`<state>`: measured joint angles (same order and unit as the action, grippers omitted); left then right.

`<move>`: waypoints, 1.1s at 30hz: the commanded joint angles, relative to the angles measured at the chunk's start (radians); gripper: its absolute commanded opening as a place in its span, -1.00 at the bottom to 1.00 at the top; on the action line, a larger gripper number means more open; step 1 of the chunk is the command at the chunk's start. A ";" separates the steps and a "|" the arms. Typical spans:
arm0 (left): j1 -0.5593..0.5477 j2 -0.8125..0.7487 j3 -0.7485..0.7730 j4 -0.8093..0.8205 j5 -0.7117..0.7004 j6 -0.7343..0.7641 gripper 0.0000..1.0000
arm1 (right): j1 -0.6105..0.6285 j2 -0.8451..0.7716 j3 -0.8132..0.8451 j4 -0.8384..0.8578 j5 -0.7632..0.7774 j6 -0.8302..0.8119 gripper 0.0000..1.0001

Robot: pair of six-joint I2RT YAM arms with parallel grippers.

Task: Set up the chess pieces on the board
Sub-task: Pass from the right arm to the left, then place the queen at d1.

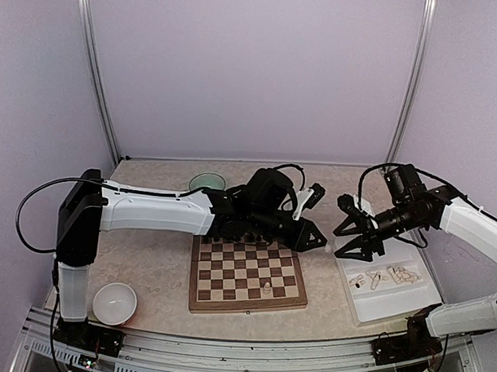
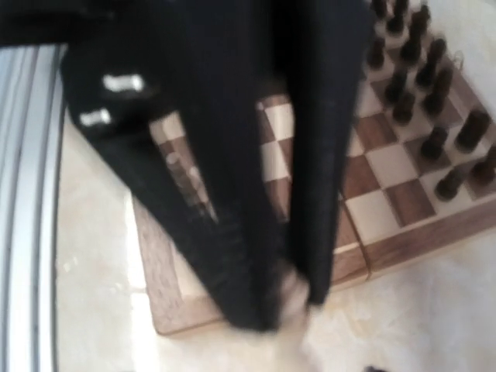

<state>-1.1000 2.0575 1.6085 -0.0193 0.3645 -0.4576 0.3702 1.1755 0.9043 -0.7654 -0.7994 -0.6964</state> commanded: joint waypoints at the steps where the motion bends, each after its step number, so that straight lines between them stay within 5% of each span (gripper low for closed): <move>1: 0.015 -0.139 -0.048 -0.176 -0.163 0.124 -0.72 | -0.050 -0.109 -0.029 0.066 -0.022 0.005 0.47; 7: 0.015 -0.357 -0.207 -0.360 -0.334 0.170 -0.72 | -0.168 -0.096 -0.104 0.255 -0.071 0.113 0.54; 16: 0.001 -0.579 -0.399 -0.539 -0.470 0.107 -0.74 | -0.176 -0.035 -0.144 0.325 0.108 0.124 0.54; 25: -0.002 -0.597 -0.411 -0.686 -0.501 0.108 -0.75 | -0.175 -0.031 -0.163 0.337 0.144 0.111 0.54; 33: -0.017 -0.520 -0.410 -0.647 -0.437 0.111 -0.76 | -0.175 -0.016 -0.161 0.321 0.151 0.095 0.54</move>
<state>-1.1015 1.4967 1.2049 -0.6815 -0.1078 -0.3508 0.2062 1.1568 0.7528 -0.4477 -0.6552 -0.5869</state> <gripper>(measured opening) 0.146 0.771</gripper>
